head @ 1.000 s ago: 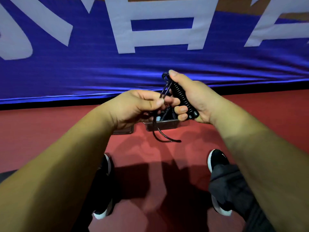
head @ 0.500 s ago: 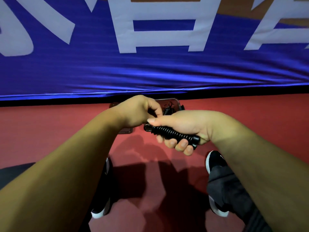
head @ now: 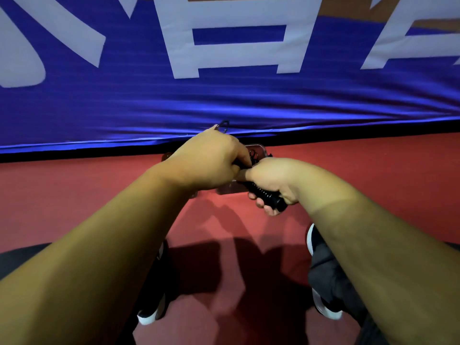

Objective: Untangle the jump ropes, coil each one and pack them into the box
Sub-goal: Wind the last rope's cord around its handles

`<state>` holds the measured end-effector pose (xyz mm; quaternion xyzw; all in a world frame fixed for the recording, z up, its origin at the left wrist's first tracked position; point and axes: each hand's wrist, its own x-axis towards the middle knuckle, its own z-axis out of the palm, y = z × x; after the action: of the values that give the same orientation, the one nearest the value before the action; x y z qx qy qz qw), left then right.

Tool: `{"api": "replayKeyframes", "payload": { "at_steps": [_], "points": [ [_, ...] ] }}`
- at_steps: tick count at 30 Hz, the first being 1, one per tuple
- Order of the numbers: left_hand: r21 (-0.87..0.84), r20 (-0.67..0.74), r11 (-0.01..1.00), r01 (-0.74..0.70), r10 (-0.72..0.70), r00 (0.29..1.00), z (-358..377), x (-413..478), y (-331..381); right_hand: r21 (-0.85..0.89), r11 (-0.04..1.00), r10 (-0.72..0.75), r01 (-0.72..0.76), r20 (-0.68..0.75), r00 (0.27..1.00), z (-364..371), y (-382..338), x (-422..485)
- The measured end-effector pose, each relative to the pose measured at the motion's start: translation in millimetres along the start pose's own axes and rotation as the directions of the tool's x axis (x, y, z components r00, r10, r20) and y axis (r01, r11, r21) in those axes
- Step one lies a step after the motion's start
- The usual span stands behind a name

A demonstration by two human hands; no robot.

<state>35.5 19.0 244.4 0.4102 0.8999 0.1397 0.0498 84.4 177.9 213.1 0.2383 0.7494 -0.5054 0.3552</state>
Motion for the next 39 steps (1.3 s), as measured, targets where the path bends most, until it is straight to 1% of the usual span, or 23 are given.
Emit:
{"api": "replayKeyframes", "payload": {
  "at_steps": [2,5,7,9,11,13,16,18,19,20,21,23,24,25,26,27,28,29,30,32,34,37,39],
  "points": [
    [-0.108,-0.049,0.989,0.104,-0.11,0.993,1,1,-3,0.157,0.986,-0.045,0.052,-0.044,0.998,-2,-3,3],
    [-0.251,-0.125,0.935,0.252,-0.29,0.949,6,5,-8,0.349,0.923,-0.131,0.165,-0.119,0.984,-1,-9,8],
    [-0.268,-0.142,0.908,0.323,-0.369,0.919,9,5,-10,0.461,0.865,-0.17,0.197,-0.101,0.98,2,-11,8],
    [-0.257,-0.138,0.903,0.344,-0.387,0.912,10,5,-9,0.545,0.819,-0.177,0.179,-0.057,0.983,4,-13,7],
    [-0.236,-0.155,0.91,0.341,-0.382,0.911,10,4,-10,0.538,0.822,-0.174,0.187,-0.074,0.982,7,-12,9],
    [-0.248,-0.153,0.907,0.341,-0.384,0.911,10,2,-9,0.493,0.836,-0.185,0.239,-0.156,0.97,8,-11,14],
    [-0.299,-0.11,0.882,0.363,-0.41,0.905,16,0,-13,0.485,0.807,-0.245,0.337,-0.245,0.938,9,-11,20],
    [-0.257,-0.109,0.889,0.38,-0.417,0.902,21,-1,-15,0.41,0.803,-0.315,0.432,-0.324,0.892,10,-12,21],
    [-0.26,-0.108,0.875,0.407,-0.446,0.889,23,-1,-15,0.354,0.802,-0.352,0.481,-0.372,0.859,11,-12,22],
    [-0.272,-0.086,0.84,0.47,-0.508,0.857,21,-1,-13,0.297,0.802,-0.379,0.519,-0.419,0.825,13,-13,23],
    [-0.265,-0.038,0.774,0.576,-0.605,0.795,20,1,-12,0.238,0.805,-0.397,0.543,-0.465,0.792,13,-14,24],
    [-0.212,0.076,0.599,0.772,-0.777,0.625,14,1,-9,0.076,0.822,-0.438,0.565,-0.551,0.711,12,-13,28],
    [-0.259,0.14,0.512,0.819,-0.819,0.556,10,0,-8,-0.025,0.827,-0.468,0.562,-0.586,0.662,12,-11,31],
    [-0.392,0.235,0.406,0.825,-0.823,0.517,9,0,-9,-0.119,0.822,-0.503,0.556,-0.608,0.614,12,-8,32],
    [-0.584,0.355,0.241,0.775,-0.783,0.511,9,1,-9,-0.195,0.812,-0.537,0.55,-0.617,0.575,14,-5,32],
    [-0.744,0.468,0.012,0.668,-0.704,0.533,9,2,-9,-0.252,0.797,-0.569,0.55,-0.619,0.541,16,-2,31],
    [-0.816,0.539,-0.219,0.535,-0.622,0.568,9,3,-8,-0.302,0.773,-0.606,0.558,-0.611,0.51,18,0,31],
    [-0.825,0.566,-0.388,0.412,-0.578,0.588,10,3,-11,-0.344,0.747,-0.643,0.568,-0.59,0.488,20,1,30],
    [-0.818,0.566,-0.484,0.312,-0.576,0.59,13,4,-16,-0.374,0.72,-0.678,0.584,-0.557,0.479,22,2,29],
    [-0.816,0.544,-0.547,0.185,-0.619,0.566,18,4,-26,-0.385,0.68,-0.725,0.624,-0.476,0.497,27,2,26],
    [-0.804,0.529,-0.584,0.107,-0.622,0.578,19,4,-31,-0.405,0.648,-0.759,0.645,-0.407,0.508,32,3,22],
    [-0.771,0.525,-0.635,0.047,-0.592,0.612,18,3,-32,-0.417,0.631,-0.775,0.654,-0.362,0.518,38,4,19],
    [-0.762,0.519,-0.648,0.016,-0.595,0.613,18,5,-34,-0.399,0.654,-0.757,0.643,-0.339,0.559,38,4,17]
  ]
}}
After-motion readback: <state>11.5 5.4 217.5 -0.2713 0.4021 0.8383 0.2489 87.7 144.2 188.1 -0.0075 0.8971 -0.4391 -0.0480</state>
